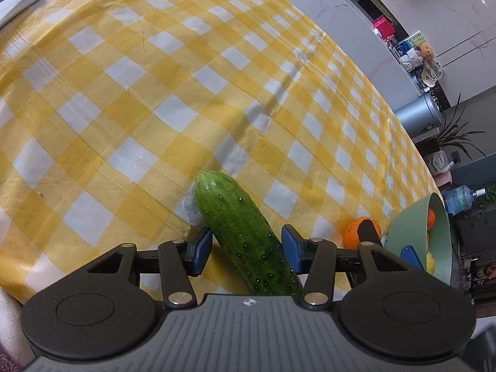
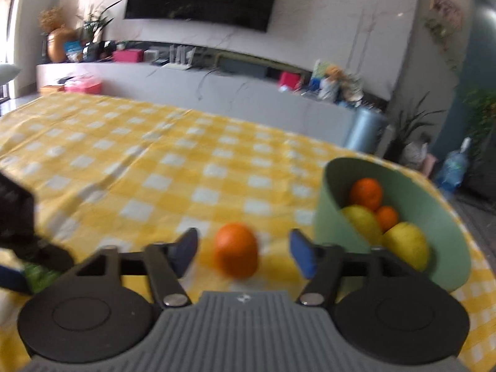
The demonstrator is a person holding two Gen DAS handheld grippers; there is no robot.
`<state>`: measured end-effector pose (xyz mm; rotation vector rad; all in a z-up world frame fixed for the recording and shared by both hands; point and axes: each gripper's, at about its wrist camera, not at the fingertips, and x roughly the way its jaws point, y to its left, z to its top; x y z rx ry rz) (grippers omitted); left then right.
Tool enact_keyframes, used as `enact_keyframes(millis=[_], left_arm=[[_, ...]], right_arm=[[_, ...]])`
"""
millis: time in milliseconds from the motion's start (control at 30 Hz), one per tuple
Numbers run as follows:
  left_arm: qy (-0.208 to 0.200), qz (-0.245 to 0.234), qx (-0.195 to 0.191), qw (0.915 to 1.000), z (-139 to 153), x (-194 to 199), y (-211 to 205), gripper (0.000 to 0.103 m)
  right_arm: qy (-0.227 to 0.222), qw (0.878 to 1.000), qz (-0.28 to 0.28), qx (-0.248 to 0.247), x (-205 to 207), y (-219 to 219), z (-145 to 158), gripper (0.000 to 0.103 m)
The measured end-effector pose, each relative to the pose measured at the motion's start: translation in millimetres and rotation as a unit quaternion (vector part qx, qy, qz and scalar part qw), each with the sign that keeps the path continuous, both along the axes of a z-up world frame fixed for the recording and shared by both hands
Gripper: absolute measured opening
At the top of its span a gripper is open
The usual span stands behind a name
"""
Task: Organize fruits
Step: 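Grasp the cucumber with the left tool while the right tool grasps the last tangerine, then open the right tool to drop the tangerine into the colander while the left tool carries the cucumber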
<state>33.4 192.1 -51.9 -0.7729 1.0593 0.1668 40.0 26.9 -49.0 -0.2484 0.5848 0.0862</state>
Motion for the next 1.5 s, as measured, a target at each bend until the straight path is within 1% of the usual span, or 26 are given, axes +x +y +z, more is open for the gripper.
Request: enact_keyframes(millis=[33, 67, 133, 167, 200, 233, 267, 300, 333, 433, 600, 767, 967, 1100, 1167, 1233, 1300, 1367, 1433, 1500], left_arm=[[-0.001, -0.001, 0.002, 1.0, 0, 0, -1, 0.056], [-0.002, 0.0, 0.002, 1.0, 0, 0, -1, 0.056], [-0.001, 0.006, -0.002, 1.0, -2, 0, 0, 0.056], [0.0, 0.009, -0.004, 0.9999, -3, 0, 1, 0.056], [0.001, 0.011, -0.006, 0.9999, -4, 0, 1, 0.056], [-0.001, 0.008, -0.004, 1.0, -3, 0, 1, 0.056], [-0.004, 0.003, -0.001, 1.0, -2, 0, -1, 0.056], [-0.009, -0.004, 0.003, 1.0, 0, 0, -2, 0.055], [-0.013, -0.008, 0.005, 0.9999, 2, 0, -4, 0.054], [-0.022, -0.018, 0.011, 0.9995, 8, 0, -7, 0.053], [-0.031, -0.021, 0.013, 0.9992, 14, -3, -10, 0.052], [-0.065, -0.035, 0.011, 0.9972, 28, -7, -15, 0.045], [-0.099, -0.059, 0.041, 0.9924, 47, -8, -35, 0.042], [-0.124, -0.076, 0.069, 0.987, 67, -6, -51, 0.04], [-0.138, -0.087, 0.084, 0.983, 79, -4, -60, 0.04], [-0.149, -0.1, 0.096, 0.9791, 89, -1, -70, 0.04], [-0.15, -0.112, 0.1, 0.9774, 91, 6, -80, 0.039], [-0.138, -0.119, 0.096, 0.9784, 84, 12, -88, 0.039], [-0.133, -0.123, 0.09, 0.9794, 77, 15, -93, 0.039], [-0.135, -0.126, 0.085, 0.9791, 76, 16, -96, 0.039]], right_arm=[[0.011, 1.0, -0.003, 0.0, 7, -1, -3, 0.07], [0.03, 0.999, -0.005, 0.013, 14, -3, -8, 0.07], [0.08, 0.996, -0.008, 0.049, 29, -7, -20, 0.067], [0.093, 0.994, -0.004, 0.064, 33, -9, -24, 0.062], [0.095, 0.993, 0.002, 0.067, 34, -8, -24, 0.055], [0.087, 0.995, 0.008, 0.052, 32, -4, -23, 0.051], [0.076, 0.997, 0.015, 0.03, 28, 1, -22, 0.044], [0.071, 0.997, 0.018, 0.012, 24, 5, -22, 0.044], [0.072, 0.997, 0.02, 0.012, 23, 5, -23, 0.044], [0.083, 0.996, 0.01, 0.042, 24, -2, -20, 0.043], [0.083, 0.995, 0.027, 0.048, 17, 0, -16, 0.043], [0.059, 0.995, 0.043, 0.063, 6, -1, 0, 0.043], [0.015, 0.995, 0.052, 0.089, -11, -14, 30, 0.043], [-0.005, 0.99, 0.054, 0.129, -22, -45, 62, 0.043], [-0.006, 0.987, 0.047, 0.156, -25, -73, 79, 0.043], [-0.004, 0.985, 0.031, 0.17, -24, -103, 89, 0.043], [0.011, 0.984, 0.008, 0.178, -16, -132, 88, 0.043], [0.036, 0.981, -0.017, 0.192, -7, -156, 80, 0.043], [0.063, 0.975, -0.042, 0.207, 1, -176, 68, 0.043], [0.077, 0.973, -0.062, 0.209, 5, -188, 60, 0.043]])
